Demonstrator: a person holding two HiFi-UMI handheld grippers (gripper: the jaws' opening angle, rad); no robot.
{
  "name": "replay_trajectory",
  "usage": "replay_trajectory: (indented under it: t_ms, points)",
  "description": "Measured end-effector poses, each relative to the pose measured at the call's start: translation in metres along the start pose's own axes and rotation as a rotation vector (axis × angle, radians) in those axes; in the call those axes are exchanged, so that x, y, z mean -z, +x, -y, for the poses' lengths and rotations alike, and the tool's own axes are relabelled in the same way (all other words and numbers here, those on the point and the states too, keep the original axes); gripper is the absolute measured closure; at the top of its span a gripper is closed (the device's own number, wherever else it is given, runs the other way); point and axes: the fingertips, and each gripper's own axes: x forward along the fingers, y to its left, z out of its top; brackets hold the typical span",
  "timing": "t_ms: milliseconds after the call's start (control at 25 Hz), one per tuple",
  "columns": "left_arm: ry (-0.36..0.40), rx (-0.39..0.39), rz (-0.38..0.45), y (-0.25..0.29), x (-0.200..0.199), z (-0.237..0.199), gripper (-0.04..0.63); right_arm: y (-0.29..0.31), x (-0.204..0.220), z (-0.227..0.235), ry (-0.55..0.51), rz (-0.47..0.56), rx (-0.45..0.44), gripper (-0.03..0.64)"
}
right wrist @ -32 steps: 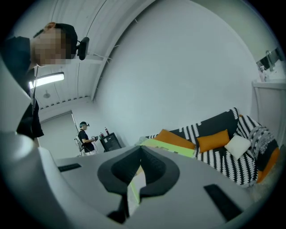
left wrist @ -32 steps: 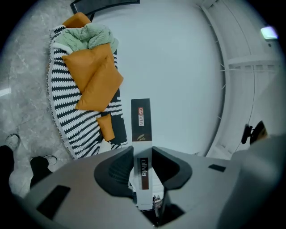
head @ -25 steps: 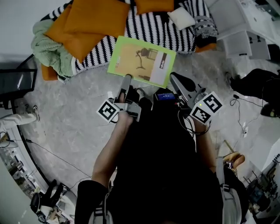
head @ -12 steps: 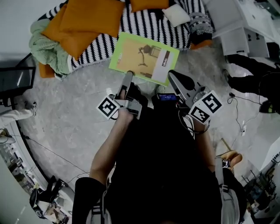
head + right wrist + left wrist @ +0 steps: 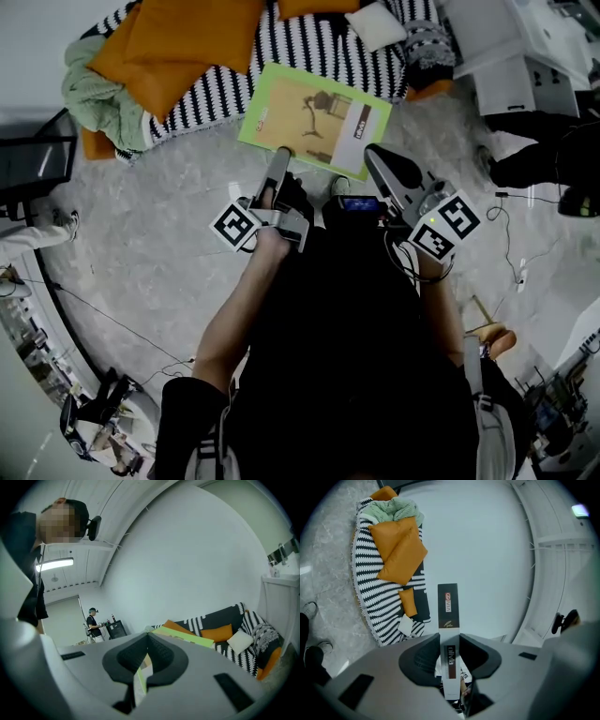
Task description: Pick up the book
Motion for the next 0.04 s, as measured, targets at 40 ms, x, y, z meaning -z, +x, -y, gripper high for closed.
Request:
replay_trajectory:
  t_ms: [40]
  points:
    - [0.000, 0.001, 0.001, -0.0002, 0.0037, -0.0001, 0.460, -0.0031, 0.0000, 0.0003, -0.001, 0.000, -0.002, 0.600]
